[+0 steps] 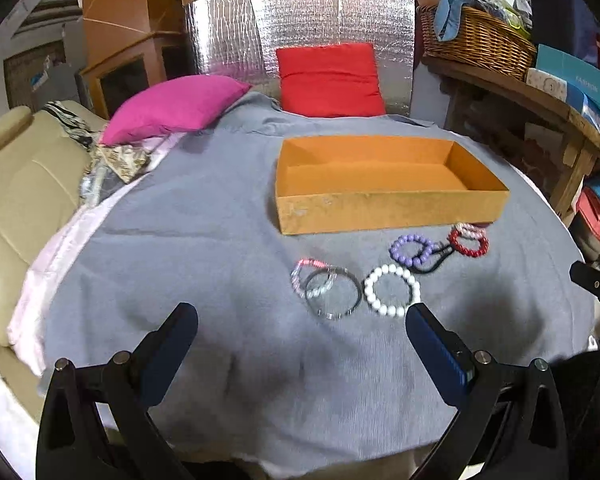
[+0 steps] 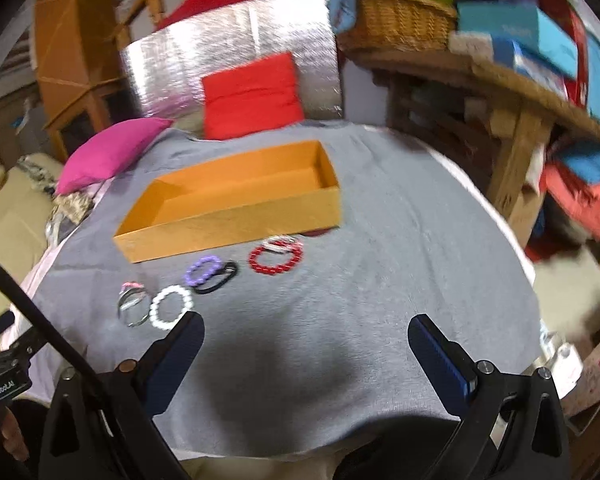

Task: Organize jewelry
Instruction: 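Grasp the dark brown ring with the right tool while the left tool approaches the purple bracelet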

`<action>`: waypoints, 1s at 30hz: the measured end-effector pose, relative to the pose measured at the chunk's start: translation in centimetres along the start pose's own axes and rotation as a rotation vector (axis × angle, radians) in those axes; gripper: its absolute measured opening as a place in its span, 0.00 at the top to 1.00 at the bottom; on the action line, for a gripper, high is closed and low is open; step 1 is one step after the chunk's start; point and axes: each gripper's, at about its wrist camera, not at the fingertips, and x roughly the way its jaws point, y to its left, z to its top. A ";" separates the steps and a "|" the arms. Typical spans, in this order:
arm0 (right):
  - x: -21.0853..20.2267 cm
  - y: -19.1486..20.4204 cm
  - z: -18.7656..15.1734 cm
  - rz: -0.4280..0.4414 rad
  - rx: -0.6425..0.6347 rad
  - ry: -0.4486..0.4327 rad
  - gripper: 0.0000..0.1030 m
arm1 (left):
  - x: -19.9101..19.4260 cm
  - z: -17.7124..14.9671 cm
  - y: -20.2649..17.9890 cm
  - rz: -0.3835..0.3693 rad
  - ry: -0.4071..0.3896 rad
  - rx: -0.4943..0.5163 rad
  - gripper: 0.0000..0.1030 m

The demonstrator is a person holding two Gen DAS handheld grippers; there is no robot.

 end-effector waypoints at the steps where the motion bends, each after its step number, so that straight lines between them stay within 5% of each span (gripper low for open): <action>1: 0.7 -0.4 0.3 0.001 0.010 0.008 0.00 | 0.6 0.4 0.0 -0.010 -0.009 -0.003 0.00; 6: 5.4 -1.9 2.8 0.027 0.048 0.034 0.06 | 4.6 3.0 0.1 -0.002 -0.065 -0.024 0.00; 9: 9.0 -2.5 4.6 0.044 0.082 0.080 0.24 | 7.4 3.7 -0.2 0.020 -0.089 -0.010 0.00; 14: 14.9 -4.1 6.8 0.014 0.124 0.172 0.39 | 11.4 4.2 0.1 0.036 -0.026 -0.047 0.00; 22: 20.4 -4.7 9.0 0.012 0.124 0.256 0.39 | 13.9 6.0 -2.3 0.017 -0.005 -0.012 0.00; 30: 21.1 -5.3 9.5 0.082 0.155 0.240 0.39 | 16.5 6.1 -2.3 0.058 0.063 -0.006 0.00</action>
